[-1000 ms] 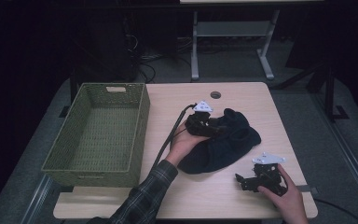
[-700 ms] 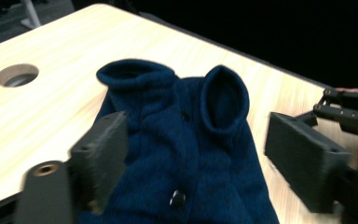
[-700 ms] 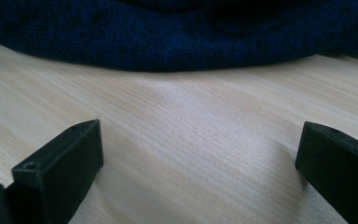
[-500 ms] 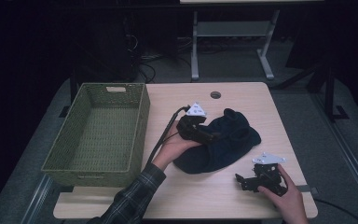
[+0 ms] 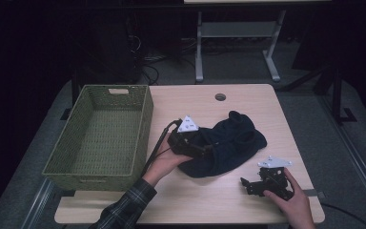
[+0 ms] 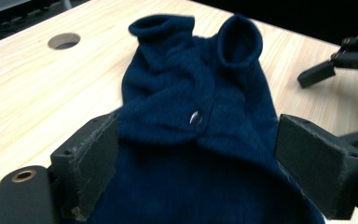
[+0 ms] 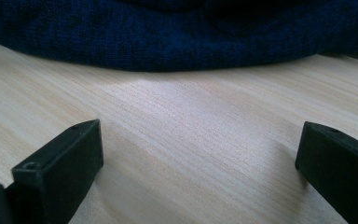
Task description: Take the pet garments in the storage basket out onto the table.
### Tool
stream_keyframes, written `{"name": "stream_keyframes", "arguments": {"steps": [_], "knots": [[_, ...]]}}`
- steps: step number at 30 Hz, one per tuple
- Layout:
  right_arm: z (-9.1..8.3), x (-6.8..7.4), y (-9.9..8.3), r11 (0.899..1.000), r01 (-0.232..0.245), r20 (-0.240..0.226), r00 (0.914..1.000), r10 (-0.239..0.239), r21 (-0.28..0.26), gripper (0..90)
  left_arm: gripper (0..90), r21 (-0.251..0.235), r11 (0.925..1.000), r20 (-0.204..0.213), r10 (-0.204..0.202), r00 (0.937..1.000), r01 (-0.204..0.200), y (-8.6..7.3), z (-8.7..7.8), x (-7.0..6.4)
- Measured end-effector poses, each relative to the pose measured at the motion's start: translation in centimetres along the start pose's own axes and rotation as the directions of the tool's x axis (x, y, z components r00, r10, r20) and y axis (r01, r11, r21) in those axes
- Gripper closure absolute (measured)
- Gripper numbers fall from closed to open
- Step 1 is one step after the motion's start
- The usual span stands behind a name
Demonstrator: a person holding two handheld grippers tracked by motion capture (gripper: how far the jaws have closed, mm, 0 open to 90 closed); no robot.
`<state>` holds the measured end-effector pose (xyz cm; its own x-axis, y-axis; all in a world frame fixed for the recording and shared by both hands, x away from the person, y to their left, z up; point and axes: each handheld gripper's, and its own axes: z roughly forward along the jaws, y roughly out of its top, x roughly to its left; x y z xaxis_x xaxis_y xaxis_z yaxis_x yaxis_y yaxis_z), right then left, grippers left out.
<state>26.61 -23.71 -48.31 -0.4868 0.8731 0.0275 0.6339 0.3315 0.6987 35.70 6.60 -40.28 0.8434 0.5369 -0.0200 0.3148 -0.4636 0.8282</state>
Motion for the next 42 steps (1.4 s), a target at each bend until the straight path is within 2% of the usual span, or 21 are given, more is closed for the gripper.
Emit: {"name": "stream_keyframes", "arguments": {"steps": [11, 16, 24, 29, 34, 37, 42], "knots": [[0.0, 0.0, 0.0, 1.0, -0.002, 0.0, 1.0, 0.002, 0.001, 0.5, 13.4, 0.029, 0.9995, -0.018, -0.014, 0.9997, 0.015, -2.9, -2.0, -0.8], [0.0, 0.0, 0.0, 1.0, -0.001, 0.0, 1.0, 0.001, 0.0, 0.5, 13.5, 0.047, 0.9983, -0.016, -0.033, 0.9993, 0.033, -4.3, -2.5, -1.2], [0.0, 0.0, 0.0, 1.0, -0.002, 0.0, 1.0, 0.002, 0.0, 0.5, 13.4, 0.084, 0.9957, -0.004, -0.04, 0.9992, 0.04, -5.7, -2.9, -2.1], [0.0, 0.0, 0.0, 1.0, -0.003, 0.001, 1.0, 0.003, 0.001, 0.5, 13.5, 0.126, 0.9915, 0.001, -0.034, 0.9994, 0.034, -6.5, -3.0, -2.5], [0.0, 0.0, 0.0, 1.0, -0.002, 0.001, 1.0, 0.002, 0.001, 0.5, 13.5, 0.174, 0.9843, -0.013, -0.026, 0.9996, 0.028, -7.5, -3.0, -2.8], [0.0, 0.0, 0.0, 1.0, -0.002, 0.002, 1.0, 0.002, 0.001, 0.5, 13.3, 0.193, 0.9805, -0.02, -0.034, 0.9992, 0.037, -8.0, -2.9, -3.0], [0.0, 0.0, 0.0, 1.0, -0.002, 0.002, 1.0, 0.002, 0.001, 0.5, 13.0, 0.219, 0.9753, -0.035, -0.023, 0.9991, 0.03, -8.5, -2.8, -3.2]]}}
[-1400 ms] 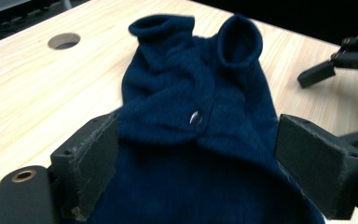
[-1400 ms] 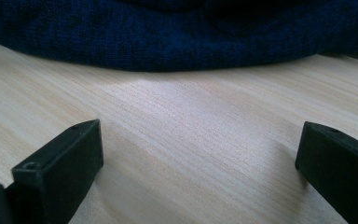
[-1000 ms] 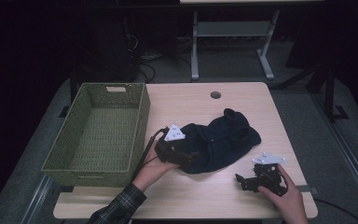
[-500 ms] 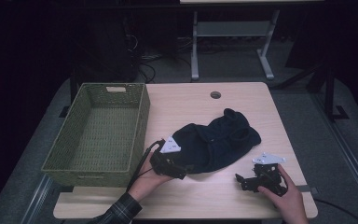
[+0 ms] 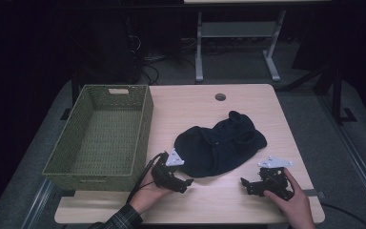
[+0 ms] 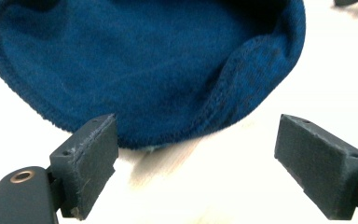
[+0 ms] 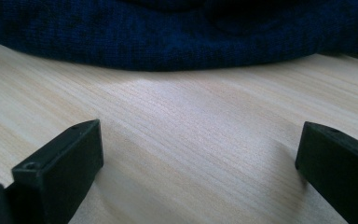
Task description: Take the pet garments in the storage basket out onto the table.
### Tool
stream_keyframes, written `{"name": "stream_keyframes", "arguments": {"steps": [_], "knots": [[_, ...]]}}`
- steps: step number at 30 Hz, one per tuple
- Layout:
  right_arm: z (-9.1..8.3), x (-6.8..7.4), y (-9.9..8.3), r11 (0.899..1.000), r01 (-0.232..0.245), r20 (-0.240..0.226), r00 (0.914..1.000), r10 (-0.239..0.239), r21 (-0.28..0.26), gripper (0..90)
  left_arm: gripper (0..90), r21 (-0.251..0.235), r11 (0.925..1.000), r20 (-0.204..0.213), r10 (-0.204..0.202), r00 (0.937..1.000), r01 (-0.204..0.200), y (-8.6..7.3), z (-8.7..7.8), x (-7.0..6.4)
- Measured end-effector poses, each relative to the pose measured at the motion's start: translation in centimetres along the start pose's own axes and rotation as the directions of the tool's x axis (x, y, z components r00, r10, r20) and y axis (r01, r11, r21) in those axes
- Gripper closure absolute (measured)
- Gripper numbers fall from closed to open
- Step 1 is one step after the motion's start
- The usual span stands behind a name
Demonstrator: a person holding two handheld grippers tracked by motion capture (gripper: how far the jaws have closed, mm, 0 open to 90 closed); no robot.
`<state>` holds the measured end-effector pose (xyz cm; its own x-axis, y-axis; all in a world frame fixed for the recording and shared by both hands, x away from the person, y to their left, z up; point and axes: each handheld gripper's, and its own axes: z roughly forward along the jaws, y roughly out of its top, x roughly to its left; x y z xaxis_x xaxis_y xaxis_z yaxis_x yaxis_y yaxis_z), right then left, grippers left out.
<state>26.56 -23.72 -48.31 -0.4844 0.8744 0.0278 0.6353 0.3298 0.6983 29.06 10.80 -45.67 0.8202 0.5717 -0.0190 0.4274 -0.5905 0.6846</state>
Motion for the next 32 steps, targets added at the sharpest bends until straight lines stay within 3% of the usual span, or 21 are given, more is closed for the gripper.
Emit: {"name": "stream_keyframes", "arguments": {"steps": [12, 16, 22, 32], "knots": [[0.0, 0.0, 0.0, 1.0, 0.0, 0.0, 1.0, 0.0, 0.0, 0.5, 12.9, 0.054, 0.9985, -0.048, 0.015, 0.9987, -0.012, -0.9, 0.7, -0.3], [0.0, 0.0, 0.0, 1.0, 0.0, 0.0, 1.0, 0.0, 0.0, 0.5, 12.8, 0.036, 0.9993, -0.039, -0.01, 0.9992, 0.012, -1.3, 0.7, -0.1], [0.0, 0.0, 0.0, 1.0, 0.0, 0.0, 1.0, 0.0, 0.0, 0.5, 12.7, -0.048, 0.9988, -0.027, -0.007, 0.9996, 0.006, -2.4, 0.7, 0.1], [0.0, 0.0, 0.0, 1.0, -0.005, 0.0, 1.0, 0.005, 0.0, 0.5, 12.7, -0.047, 0.9989, -0.026, -0.007, 0.9996, 0.006, -2.4, 0.7, 0.1]]}}
